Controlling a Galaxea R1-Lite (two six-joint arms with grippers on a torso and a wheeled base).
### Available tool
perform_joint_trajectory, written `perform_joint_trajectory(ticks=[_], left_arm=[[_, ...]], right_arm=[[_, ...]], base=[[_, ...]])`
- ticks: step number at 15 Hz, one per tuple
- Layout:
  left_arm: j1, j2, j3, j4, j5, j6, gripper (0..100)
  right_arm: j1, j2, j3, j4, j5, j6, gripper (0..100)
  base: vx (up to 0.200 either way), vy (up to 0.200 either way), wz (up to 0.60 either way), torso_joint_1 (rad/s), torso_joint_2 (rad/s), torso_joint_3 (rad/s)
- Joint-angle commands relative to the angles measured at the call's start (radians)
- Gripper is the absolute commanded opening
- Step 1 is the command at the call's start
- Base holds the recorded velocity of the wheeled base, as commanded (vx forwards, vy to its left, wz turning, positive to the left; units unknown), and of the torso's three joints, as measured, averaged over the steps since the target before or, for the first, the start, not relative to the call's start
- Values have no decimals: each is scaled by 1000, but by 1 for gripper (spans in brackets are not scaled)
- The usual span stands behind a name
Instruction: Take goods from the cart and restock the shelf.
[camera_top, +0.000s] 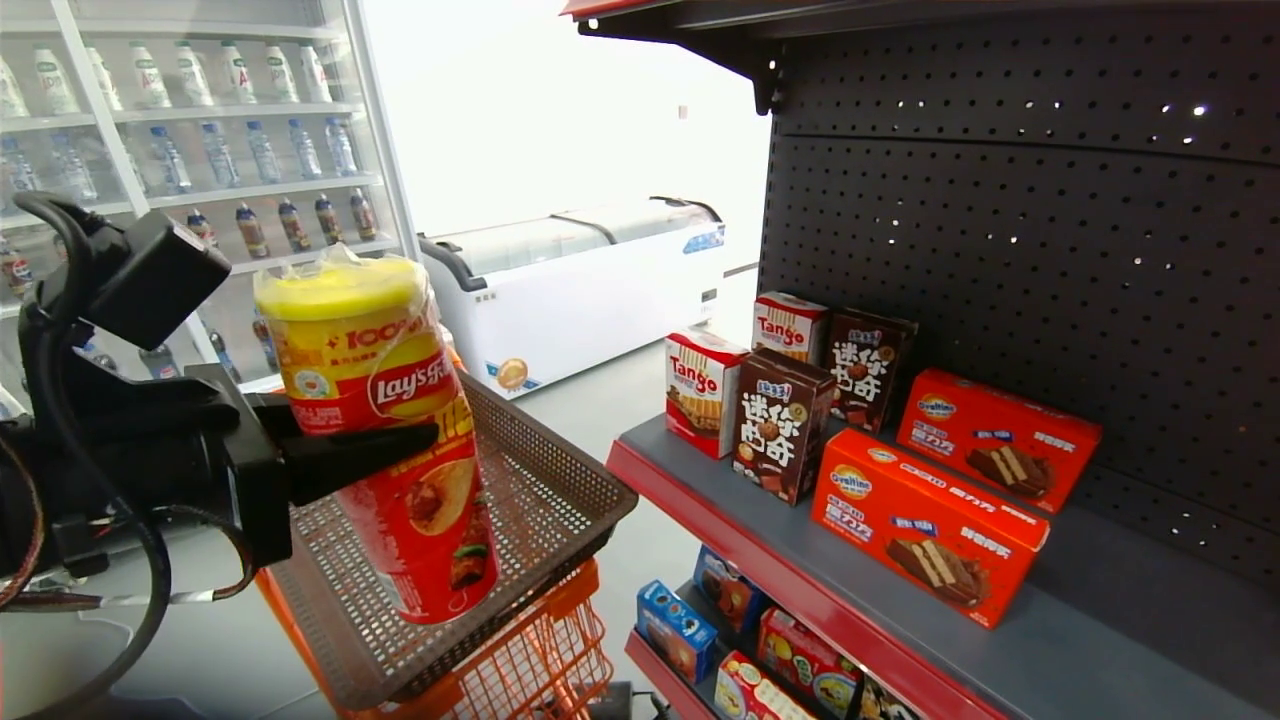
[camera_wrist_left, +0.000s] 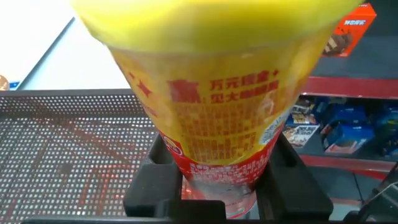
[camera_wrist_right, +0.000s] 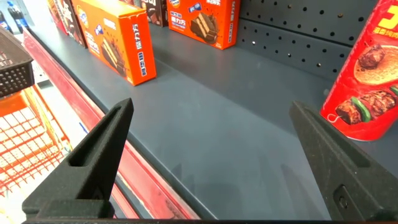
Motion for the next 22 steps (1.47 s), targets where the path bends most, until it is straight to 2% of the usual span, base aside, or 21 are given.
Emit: perform_joint_trajectory(ticks=[1, 5, 7, 9, 12, 15, 22], left_arm=[[0, 41, -4, -8, -3, 2, 0], [-51, 120, -9, -11, -12, 5, 0], [-53, 190, -27, -63, -12, 7, 0], [-51, 247, -26, -158, -10, 4, 0], [-53, 276, -19, -184, -15, 5, 0], [-80, 290, -9, -227, -29, 4, 0], [-83, 293, -10, -229, -30, 5, 0]], right_arm=[[0, 0, 0, 0, 0, 0, 100], [0, 0, 0, 0, 0, 0, 100], [0, 0, 0, 0, 0, 0, 100], [0, 0, 0, 0, 0, 0, 100], [0, 0, 0, 0, 0, 0, 100], [0, 0, 0, 0, 0, 0, 100], [0, 0, 0, 0, 0, 0, 100]], base=[[0, 0, 0, 0, 0, 0], [0, 0, 0, 0, 0, 0], [0, 0, 0, 0, 0, 0], [0, 0, 0, 0, 0, 0], [0, 0, 0, 0, 0, 0], [0, 0, 0, 0, 0, 0], [0, 0, 0, 0, 0, 0]])
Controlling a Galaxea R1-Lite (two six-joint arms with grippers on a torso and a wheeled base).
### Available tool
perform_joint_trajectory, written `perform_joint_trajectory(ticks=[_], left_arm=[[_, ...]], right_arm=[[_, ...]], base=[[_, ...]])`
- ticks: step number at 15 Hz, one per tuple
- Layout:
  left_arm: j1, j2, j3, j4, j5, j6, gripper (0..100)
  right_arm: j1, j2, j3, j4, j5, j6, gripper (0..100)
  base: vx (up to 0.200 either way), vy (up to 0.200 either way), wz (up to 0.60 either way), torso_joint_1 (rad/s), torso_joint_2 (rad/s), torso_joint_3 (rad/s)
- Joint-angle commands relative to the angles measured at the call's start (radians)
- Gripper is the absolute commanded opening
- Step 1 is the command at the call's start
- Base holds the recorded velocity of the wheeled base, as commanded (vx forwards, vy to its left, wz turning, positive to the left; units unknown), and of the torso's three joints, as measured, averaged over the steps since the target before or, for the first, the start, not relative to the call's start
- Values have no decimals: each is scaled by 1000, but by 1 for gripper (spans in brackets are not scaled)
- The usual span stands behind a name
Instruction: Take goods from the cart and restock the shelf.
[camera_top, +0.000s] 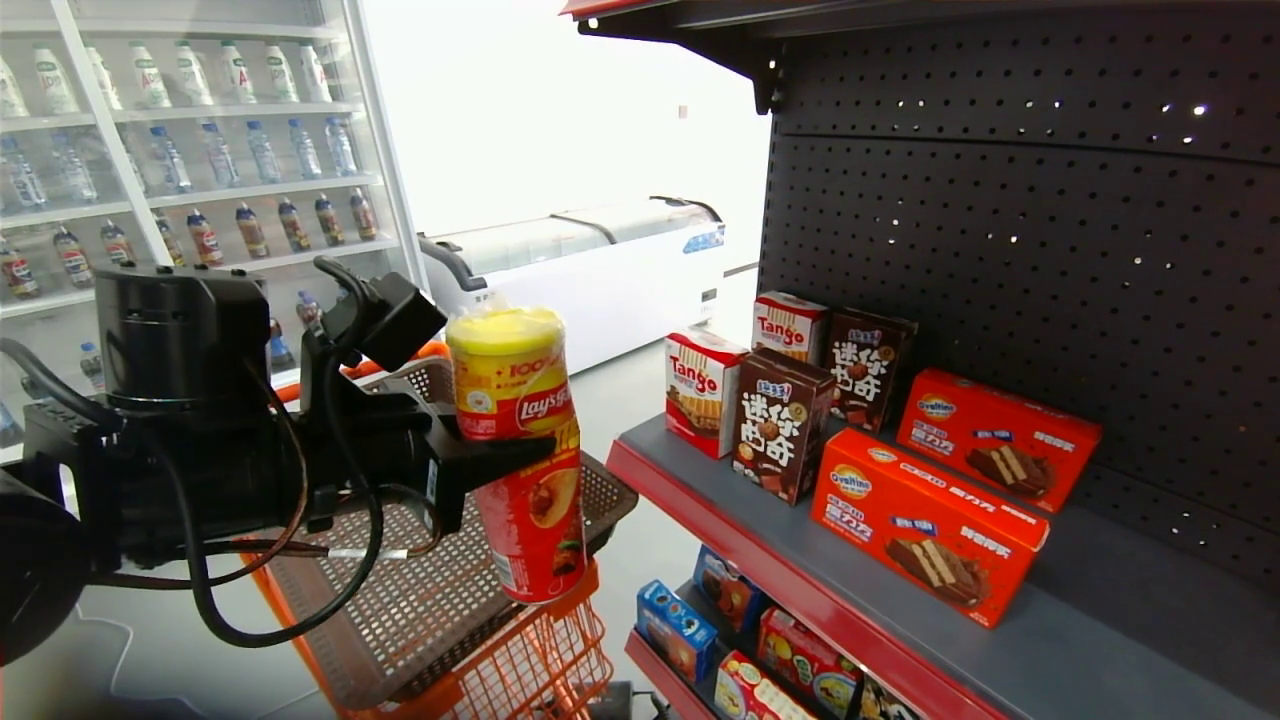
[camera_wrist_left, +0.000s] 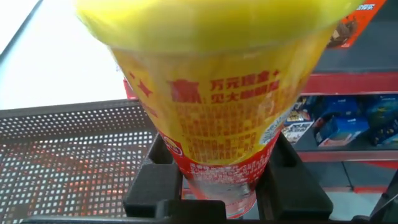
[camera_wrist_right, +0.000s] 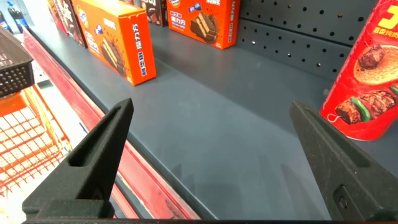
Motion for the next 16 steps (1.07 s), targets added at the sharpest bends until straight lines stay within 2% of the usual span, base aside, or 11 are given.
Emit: perform_joint_trajectory(ticks=[1, 6, 14, 16], left_arm=[[-1, 3, 0, -1, 1, 0, 0], [3, 3, 0, -1, -1, 0, 0], [-5, 8, 0, -1, -1, 0, 0], [-60, -1, -6, -1, 4, 0, 0]], right_arm=[[0, 0, 0, 0, 0, 0, 100], [0, 0, 0, 0, 0, 0, 100], [0, 0, 0, 0, 0, 0, 100], [0, 0, 0, 0, 0, -2, 100]], base=[[0, 0, 0, 0, 0, 0], [0, 0, 0, 0, 0, 0], [0, 0, -600, 2, 2, 4], [0, 0, -600, 2, 5, 0]])
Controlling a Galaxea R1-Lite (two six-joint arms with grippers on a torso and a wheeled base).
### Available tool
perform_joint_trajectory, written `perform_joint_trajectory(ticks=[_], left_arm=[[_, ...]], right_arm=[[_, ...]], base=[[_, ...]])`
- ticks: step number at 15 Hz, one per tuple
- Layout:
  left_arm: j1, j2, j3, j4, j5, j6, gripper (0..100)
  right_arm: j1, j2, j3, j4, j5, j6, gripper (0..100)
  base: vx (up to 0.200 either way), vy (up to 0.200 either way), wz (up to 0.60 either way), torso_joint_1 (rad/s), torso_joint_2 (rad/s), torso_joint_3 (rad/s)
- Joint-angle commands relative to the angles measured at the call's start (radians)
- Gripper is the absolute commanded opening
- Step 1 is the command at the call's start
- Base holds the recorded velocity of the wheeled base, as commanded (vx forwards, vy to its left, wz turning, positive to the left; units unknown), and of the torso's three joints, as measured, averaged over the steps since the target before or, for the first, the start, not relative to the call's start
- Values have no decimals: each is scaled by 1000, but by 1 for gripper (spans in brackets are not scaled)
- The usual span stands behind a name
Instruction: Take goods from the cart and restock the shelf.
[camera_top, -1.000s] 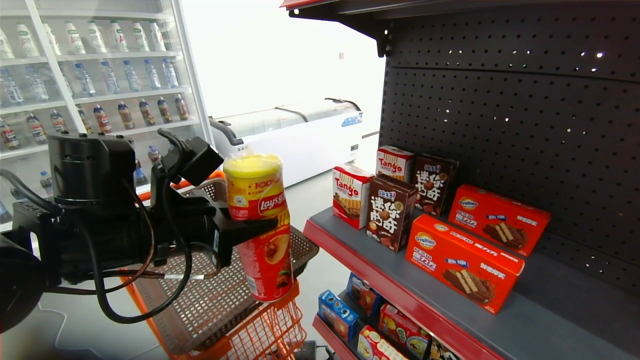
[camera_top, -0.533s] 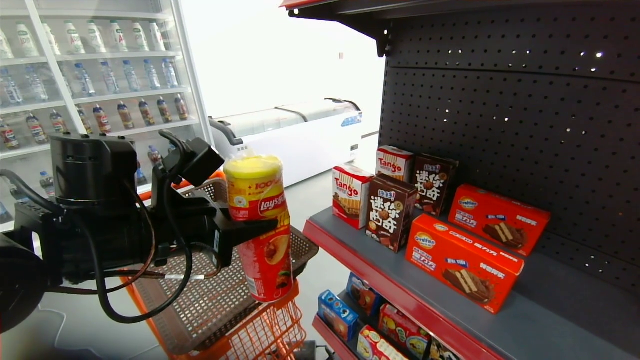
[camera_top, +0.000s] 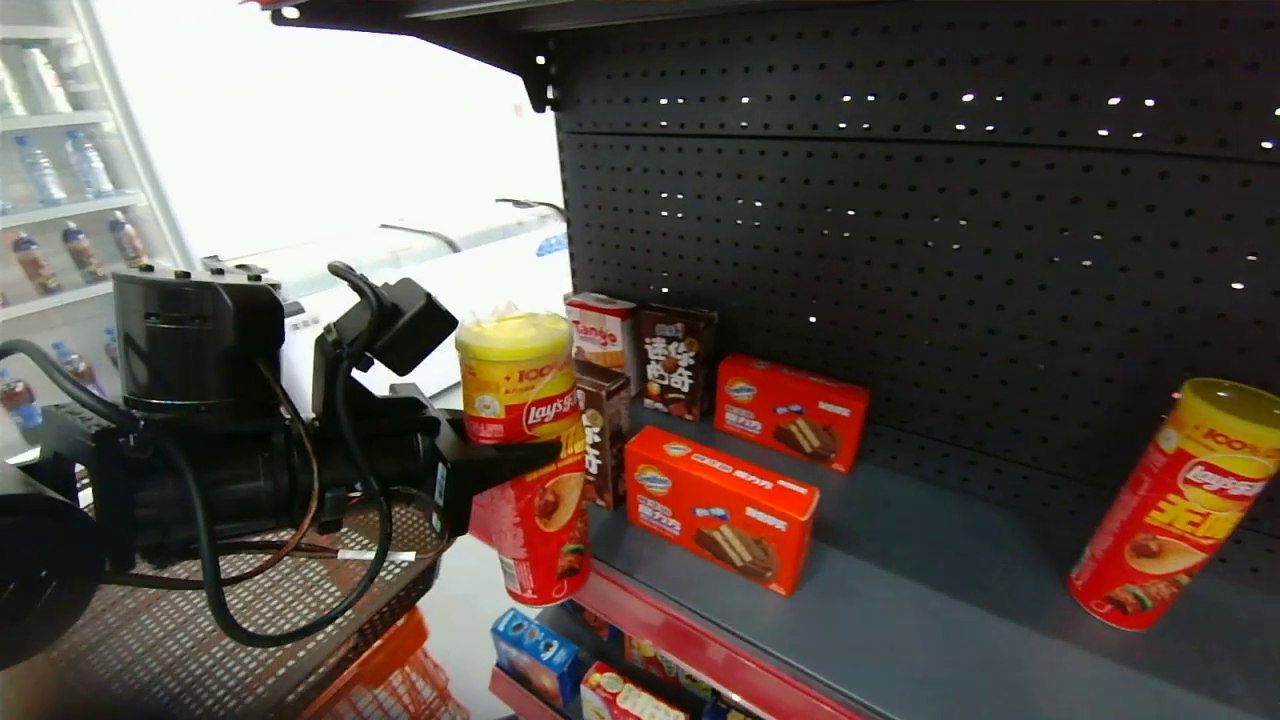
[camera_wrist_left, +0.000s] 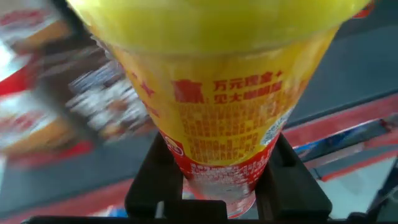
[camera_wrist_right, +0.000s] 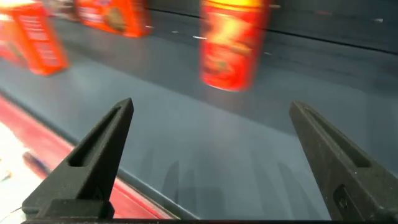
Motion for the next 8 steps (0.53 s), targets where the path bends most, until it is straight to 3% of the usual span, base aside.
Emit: perform_joint_trajectory(ticks=[1, 7, 8], left_arm=[[-62, -36, -3, 0, 1, -1, 0], [-196, -85, -20, 6, 2, -10, 0], [-220, -96, -25, 7, 4, -34, 0]], right_arm=[[0, 0, 0, 0, 0, -1, 100], [0, 0, 0, 0, 0, 0, 100], [0, 0, 0, 0, 0, 0, 100]], base=[[0, 0, -600, 2, 7, -2], [0, 0, -600, 3, 2, 1], [0, 0, -600, 2, 2, 2]])
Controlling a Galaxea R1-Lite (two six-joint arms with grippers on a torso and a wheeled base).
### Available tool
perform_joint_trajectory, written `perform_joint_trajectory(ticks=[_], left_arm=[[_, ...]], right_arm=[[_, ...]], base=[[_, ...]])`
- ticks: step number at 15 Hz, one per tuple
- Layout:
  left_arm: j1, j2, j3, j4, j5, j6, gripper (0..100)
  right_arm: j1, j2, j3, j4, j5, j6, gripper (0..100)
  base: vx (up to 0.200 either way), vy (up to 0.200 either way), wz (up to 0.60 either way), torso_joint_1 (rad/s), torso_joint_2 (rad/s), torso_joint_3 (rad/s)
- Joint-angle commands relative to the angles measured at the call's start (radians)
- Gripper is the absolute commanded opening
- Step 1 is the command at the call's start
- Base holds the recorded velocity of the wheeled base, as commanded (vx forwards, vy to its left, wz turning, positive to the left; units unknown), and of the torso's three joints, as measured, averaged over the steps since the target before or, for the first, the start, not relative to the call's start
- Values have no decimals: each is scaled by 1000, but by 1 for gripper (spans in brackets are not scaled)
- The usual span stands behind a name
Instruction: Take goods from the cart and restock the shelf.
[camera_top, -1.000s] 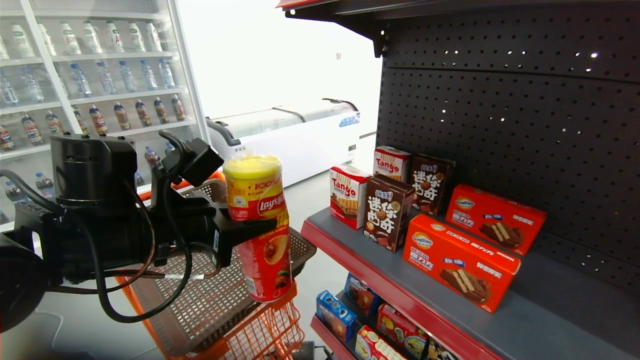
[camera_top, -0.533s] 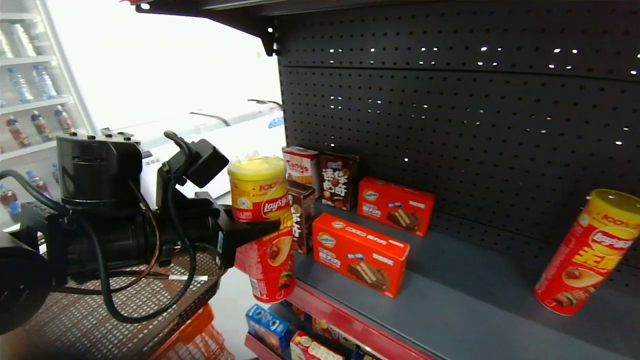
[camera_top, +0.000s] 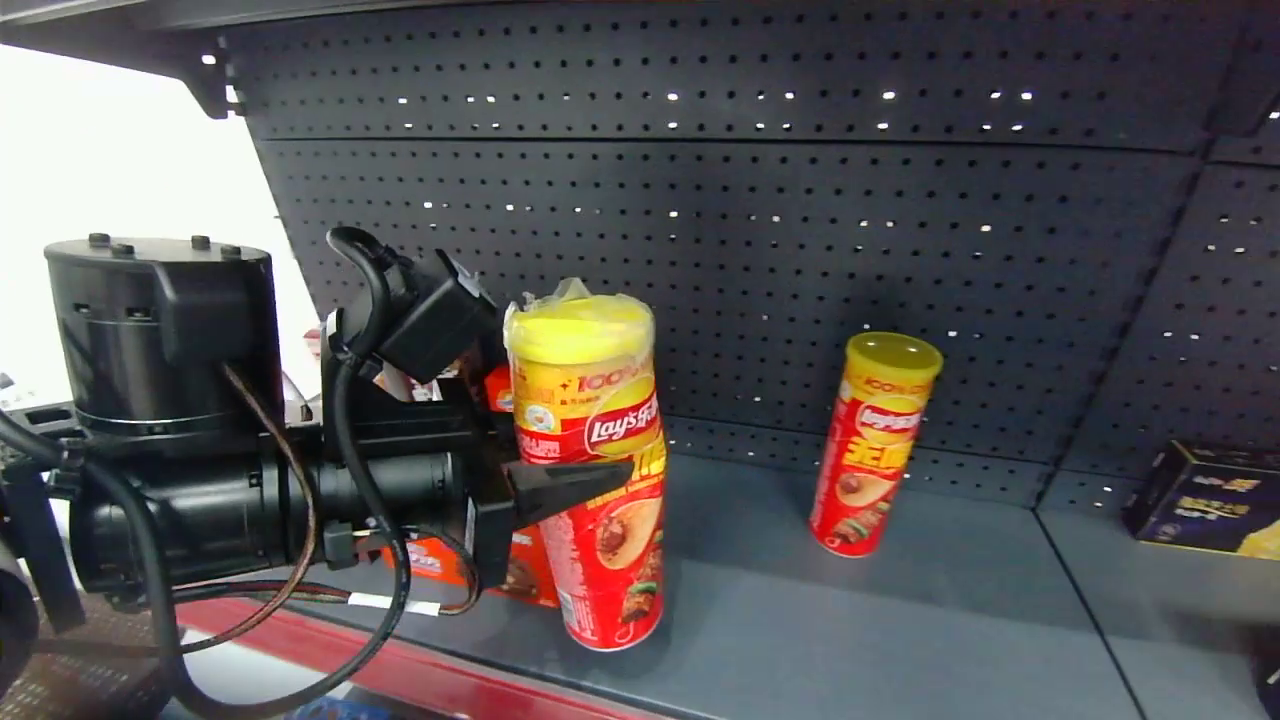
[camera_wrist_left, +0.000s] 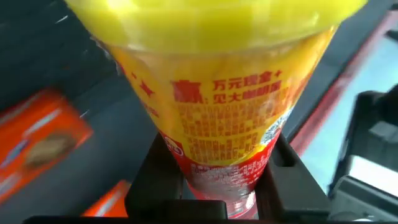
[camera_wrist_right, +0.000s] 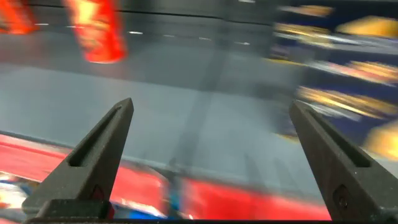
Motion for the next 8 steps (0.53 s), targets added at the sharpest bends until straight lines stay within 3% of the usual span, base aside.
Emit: perform_joint_trajectory(ticks=[1, 2, 8], left_arm=[[-34, -23, -5, 1, 2, -16, 0], [-32, -21, -3, 1, 4, -16, 0], [-21, -20, 6, 1, 8, -14, 0]], right_arm=[[2, 0, 0, 0, 0, -1, 100], [0, 0, 0, 0, 0, 0, 100], [0, 0, 0, 0, 0, 0, 100]], base=[[0, 0, -600, 2, 2, 2], [0, 0, -600, -2, 2, 2], [0, 0, 0, 0, 0, 0]])
